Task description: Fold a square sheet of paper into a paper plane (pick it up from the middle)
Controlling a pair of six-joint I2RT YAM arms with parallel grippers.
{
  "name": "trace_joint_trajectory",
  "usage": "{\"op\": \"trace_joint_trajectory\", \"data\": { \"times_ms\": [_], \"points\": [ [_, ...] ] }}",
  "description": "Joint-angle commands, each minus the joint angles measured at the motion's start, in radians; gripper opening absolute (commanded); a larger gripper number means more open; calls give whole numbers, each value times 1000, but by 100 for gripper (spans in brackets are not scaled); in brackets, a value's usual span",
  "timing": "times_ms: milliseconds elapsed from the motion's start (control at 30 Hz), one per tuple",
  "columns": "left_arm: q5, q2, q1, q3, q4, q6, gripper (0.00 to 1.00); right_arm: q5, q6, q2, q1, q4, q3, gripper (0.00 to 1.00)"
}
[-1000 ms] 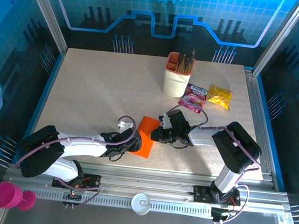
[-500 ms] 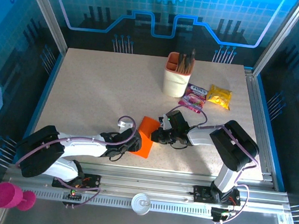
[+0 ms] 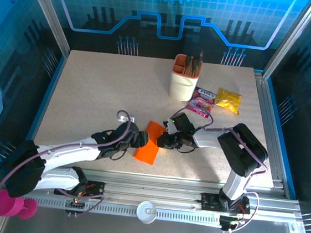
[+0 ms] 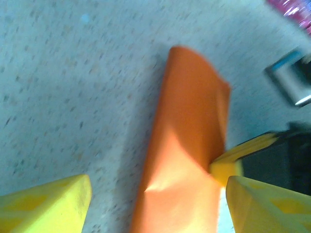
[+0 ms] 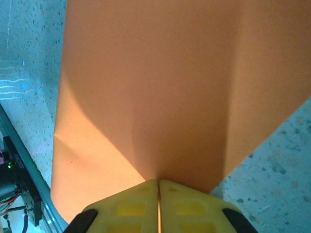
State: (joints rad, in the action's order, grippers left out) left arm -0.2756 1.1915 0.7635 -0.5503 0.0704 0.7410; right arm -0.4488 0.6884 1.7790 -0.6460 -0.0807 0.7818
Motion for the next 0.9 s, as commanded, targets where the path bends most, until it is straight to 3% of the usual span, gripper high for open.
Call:
{"op": "trace_joint_trajectory", "data": {
  "times_ms": [0, 100, 200, 500, 867],
  "points": [
    [196, 15, -50, -33, -72, -100, 63, 40, -39, 32, -1, 63, 12, 10],
    [309, 76, -66, -50, -139, -139, 39, 44, -35, 40, -1, 60, 13, 9],
    [367, 146, -68, -57, -187, -149, 25, 44, -32, 47, -4, 58, 13, 9],
    [357, 260, -97, -34, -271, -158, 23, 44, -32, 53, -6, 63, 18, 8],
    [255, 335, -107, 78, -350, -90, 22, 38, -42, 78, -11, 72, 35, 0]
  ]
}}
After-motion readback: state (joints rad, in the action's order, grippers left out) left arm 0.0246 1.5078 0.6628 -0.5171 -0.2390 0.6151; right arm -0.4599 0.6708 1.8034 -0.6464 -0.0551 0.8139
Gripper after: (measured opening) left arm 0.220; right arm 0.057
